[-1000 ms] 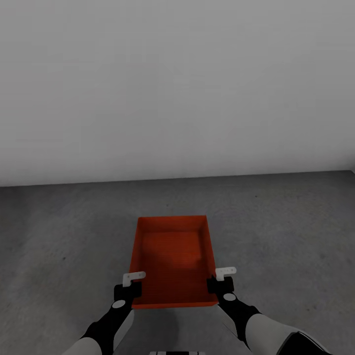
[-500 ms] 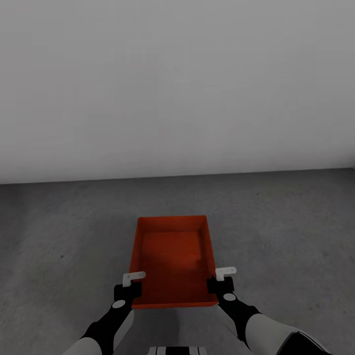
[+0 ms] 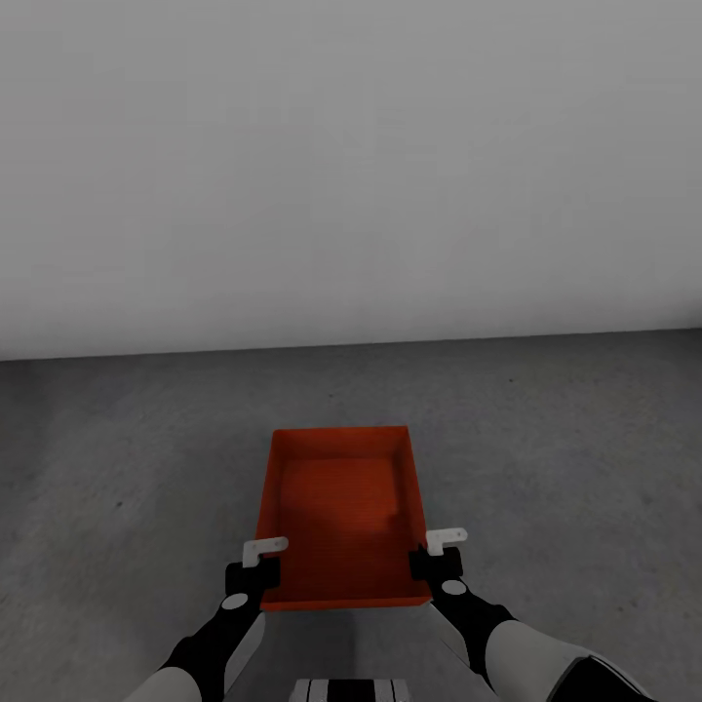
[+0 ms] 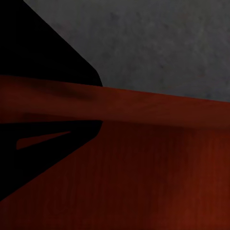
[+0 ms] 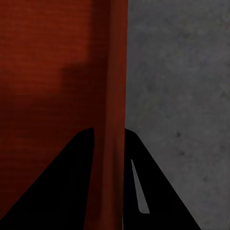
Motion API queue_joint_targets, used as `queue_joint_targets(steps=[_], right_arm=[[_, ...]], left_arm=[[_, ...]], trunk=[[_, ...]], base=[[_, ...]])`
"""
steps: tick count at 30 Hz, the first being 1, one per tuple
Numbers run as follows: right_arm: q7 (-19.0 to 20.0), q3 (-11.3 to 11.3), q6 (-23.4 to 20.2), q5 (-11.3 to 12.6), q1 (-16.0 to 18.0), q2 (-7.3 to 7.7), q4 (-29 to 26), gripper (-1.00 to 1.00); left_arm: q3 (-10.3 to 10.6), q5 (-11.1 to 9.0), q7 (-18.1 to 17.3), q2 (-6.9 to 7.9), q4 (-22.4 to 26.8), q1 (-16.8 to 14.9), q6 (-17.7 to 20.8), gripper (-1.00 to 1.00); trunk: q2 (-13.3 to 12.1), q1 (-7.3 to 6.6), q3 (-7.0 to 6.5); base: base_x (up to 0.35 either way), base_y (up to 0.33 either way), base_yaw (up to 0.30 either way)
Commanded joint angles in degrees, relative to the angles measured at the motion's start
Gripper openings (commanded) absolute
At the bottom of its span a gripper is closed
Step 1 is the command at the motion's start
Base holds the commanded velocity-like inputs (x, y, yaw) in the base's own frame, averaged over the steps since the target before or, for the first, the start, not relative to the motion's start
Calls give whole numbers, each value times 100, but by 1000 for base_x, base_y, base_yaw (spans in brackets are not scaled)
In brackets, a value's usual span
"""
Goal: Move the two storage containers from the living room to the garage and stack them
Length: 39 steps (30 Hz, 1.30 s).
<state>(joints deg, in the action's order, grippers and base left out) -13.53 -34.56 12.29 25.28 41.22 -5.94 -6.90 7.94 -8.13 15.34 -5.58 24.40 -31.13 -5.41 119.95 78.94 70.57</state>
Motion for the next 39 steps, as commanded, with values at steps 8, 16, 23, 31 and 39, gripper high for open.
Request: queue_joint_targets(steps=[8, 16, 23, 31, 39], right_arm=[[-27, 2, 35, 101, 0, -3, 14, -100], [-27, 2, 36, 102, 0, -2, 14, -100], [-27, 2, 36, 100, 0, -4, 14, -100], [-27, 2, 32, 100, 0, -4, 14, -100], [-27, 2, 34, 100, 0, -4, 14, -100]], left_arm=[[-29, -30, 66, 6, 30, -6, -13, -100], [-29, -30, 66, 7, 30, -7, -13, -100], [-27, -30, 66, 4, 30, -8, -13, -100], [-28, -30, 66, 6, 30, -6, -13, -100], [-29, -30, 66, 7, 30, -7, -13, -100]], trunk=[[1, -1, 3], [1, -1, 3], [202, 109, 93], [282, 153, 129], [282, 153, 129]], base=[[0, 0, 0], [0, 0, 0], [0, 0, 0], [0, 0, 0], [0, 0, 0]])
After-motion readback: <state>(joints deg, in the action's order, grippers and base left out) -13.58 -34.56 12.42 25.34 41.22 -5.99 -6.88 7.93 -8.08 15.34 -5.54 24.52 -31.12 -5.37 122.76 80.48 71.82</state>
